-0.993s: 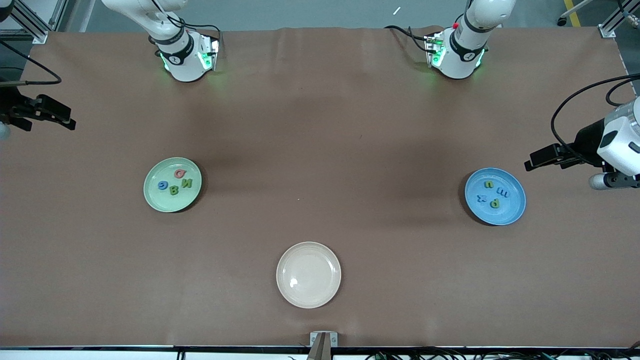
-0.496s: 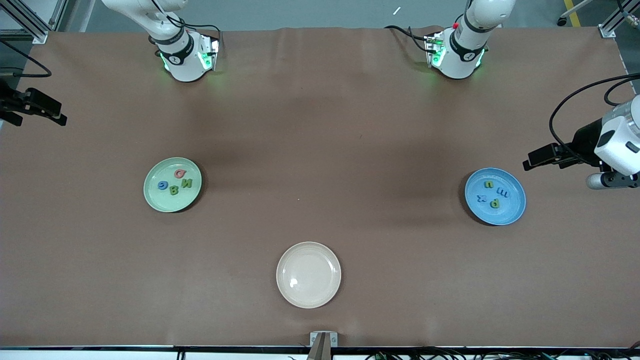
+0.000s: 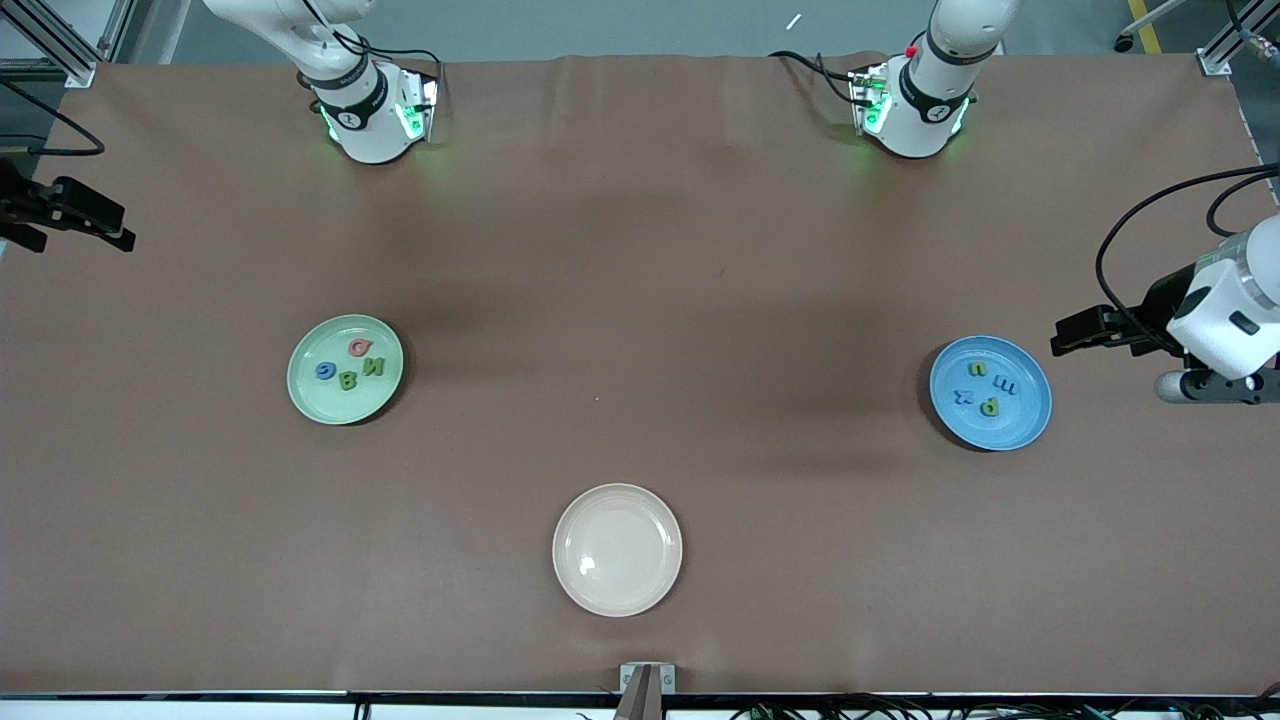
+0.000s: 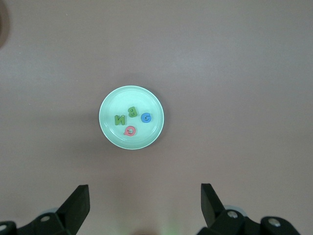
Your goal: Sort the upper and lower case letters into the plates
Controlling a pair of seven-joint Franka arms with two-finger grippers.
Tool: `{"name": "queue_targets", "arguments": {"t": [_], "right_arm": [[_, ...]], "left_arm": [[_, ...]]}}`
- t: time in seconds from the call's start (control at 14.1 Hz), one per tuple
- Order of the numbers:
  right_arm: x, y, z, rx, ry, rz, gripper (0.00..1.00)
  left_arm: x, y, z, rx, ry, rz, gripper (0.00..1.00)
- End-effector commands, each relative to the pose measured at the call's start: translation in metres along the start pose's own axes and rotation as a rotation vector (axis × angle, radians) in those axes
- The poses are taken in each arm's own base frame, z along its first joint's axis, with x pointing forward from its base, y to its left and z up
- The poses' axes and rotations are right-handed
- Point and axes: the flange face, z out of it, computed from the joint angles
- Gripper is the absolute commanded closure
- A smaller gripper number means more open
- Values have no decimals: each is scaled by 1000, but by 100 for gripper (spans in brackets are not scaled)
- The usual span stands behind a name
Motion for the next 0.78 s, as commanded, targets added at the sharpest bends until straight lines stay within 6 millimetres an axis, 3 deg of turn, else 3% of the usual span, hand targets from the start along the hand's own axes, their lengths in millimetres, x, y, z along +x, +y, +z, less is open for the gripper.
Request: {"name": "queue_targets", "arguments": {"t": [0.0, 0.21, 0.57, 0.71], "right_arm": [[-9, -1, 0, 9, 3, -14, 0], [-9, -1, 0, 8, 12, -14, 0], [-9, -3, -4, 11, 28, -14, 0], [-10, -3, -5, 34, 33, -9, 0]], "left_arm": [[-2, 4, -17, 21, -18, 27, 0], [-1, 10, -11, 33, -51, 49, 0], [-8, -2, -40, 1, 18, 79, 0], [-15, 11, -48, 29, 45, 98, 0]]}}
